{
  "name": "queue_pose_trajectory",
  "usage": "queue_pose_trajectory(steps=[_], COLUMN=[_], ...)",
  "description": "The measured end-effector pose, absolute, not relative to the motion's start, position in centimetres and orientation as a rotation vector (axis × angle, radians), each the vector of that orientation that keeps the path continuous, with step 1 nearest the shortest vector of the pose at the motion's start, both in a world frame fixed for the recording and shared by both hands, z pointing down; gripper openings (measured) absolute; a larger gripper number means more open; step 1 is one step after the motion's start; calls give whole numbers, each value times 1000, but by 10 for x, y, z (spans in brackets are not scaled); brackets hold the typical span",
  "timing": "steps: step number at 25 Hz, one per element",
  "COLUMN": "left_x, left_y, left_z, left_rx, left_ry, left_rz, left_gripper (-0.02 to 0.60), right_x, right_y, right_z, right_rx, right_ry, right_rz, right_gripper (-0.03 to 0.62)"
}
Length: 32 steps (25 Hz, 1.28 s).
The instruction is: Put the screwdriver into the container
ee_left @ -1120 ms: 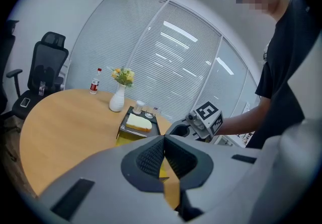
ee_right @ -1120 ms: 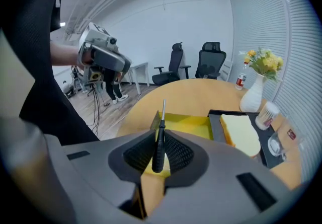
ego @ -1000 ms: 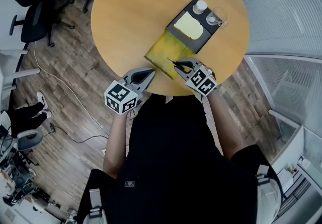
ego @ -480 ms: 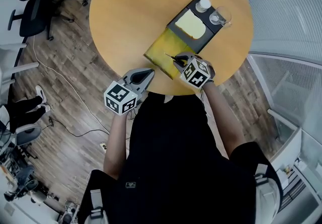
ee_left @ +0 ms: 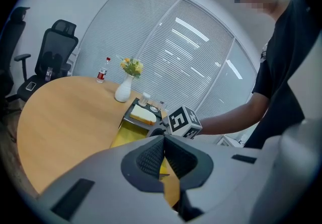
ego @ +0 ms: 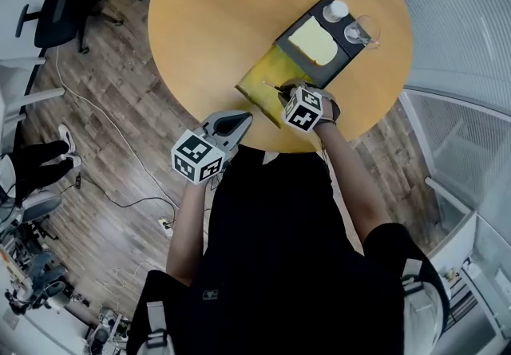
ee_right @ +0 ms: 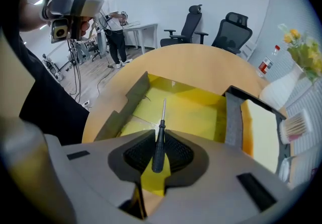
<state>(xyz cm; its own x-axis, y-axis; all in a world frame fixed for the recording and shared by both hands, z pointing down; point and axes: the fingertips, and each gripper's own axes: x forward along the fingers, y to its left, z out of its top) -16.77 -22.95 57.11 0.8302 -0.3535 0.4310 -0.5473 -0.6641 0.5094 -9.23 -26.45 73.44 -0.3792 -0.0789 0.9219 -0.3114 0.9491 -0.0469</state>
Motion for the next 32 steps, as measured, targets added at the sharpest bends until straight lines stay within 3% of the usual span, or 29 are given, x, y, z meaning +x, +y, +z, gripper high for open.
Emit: queue_pose_trajectory(steps=[22,26,32], left_x=[-158,-159,-160], left_y=[-233,-235,-235], left_z=[579,576,570], left_rx=[2349,2358,2374], left_ry=[-610,-610,-605], left_rz=[401,398,393], left_gripper=[5,5,5], right_x=[-79,-81,-80], right_y=[-278,-278,-277], right_z=[779,776,759], right_rx=[365,404,496], right_ry=[-1819,-1840,-1910], right_rz=[356,365,340], right_gripper=[55,130,149])
